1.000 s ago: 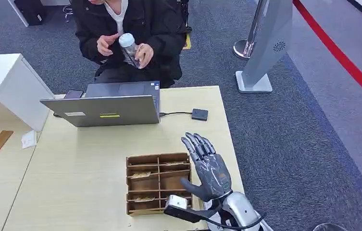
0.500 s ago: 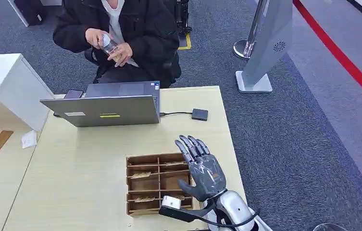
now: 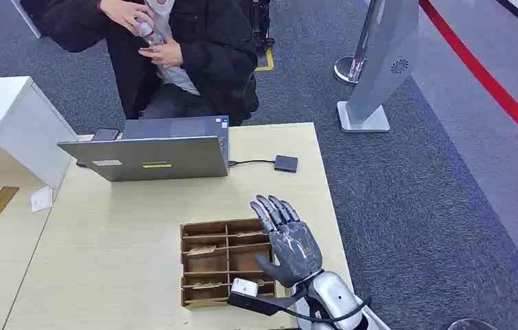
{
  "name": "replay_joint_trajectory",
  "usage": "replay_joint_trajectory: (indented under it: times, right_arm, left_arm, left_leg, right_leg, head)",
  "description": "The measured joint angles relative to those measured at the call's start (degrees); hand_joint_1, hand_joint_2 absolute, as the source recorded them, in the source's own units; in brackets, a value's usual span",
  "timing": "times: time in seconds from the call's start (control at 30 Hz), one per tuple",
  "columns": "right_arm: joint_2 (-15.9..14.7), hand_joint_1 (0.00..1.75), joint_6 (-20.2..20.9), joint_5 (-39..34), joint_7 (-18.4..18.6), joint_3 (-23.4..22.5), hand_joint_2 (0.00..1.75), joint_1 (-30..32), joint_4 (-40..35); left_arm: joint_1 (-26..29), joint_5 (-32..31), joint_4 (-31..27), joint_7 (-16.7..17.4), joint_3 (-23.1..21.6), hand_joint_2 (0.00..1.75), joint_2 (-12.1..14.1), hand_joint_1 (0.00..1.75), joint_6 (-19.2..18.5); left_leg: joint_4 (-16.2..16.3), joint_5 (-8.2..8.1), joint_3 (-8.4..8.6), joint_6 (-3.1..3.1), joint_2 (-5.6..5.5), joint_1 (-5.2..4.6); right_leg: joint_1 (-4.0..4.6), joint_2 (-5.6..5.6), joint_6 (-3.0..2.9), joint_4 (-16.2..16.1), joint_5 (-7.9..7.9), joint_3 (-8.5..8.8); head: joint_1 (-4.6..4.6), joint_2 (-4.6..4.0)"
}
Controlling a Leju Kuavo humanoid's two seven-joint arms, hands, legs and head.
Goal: Pass the card to the sensor for recognition and then transmit it.
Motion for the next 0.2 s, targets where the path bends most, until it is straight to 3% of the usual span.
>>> replay_joint_trajectory:
  times: [0.2]
  right_arm:
    - [0.04,0.3,0.04,-0.02,0.42,0.0,1.75,-0.09,0.44]
  left_arm:
    - [0.0,-0.17,0.0,0.15,0.0,0.0,-0.07,0.0,-0.13]
  left_leg:
    - [0.0,0.0,0.0,0.0,0.0,0.0]
  right_leg:
    - [0.0,0.0,0.0,0.0,0.0,0.0]
  head:
    - [0.0,0.0]
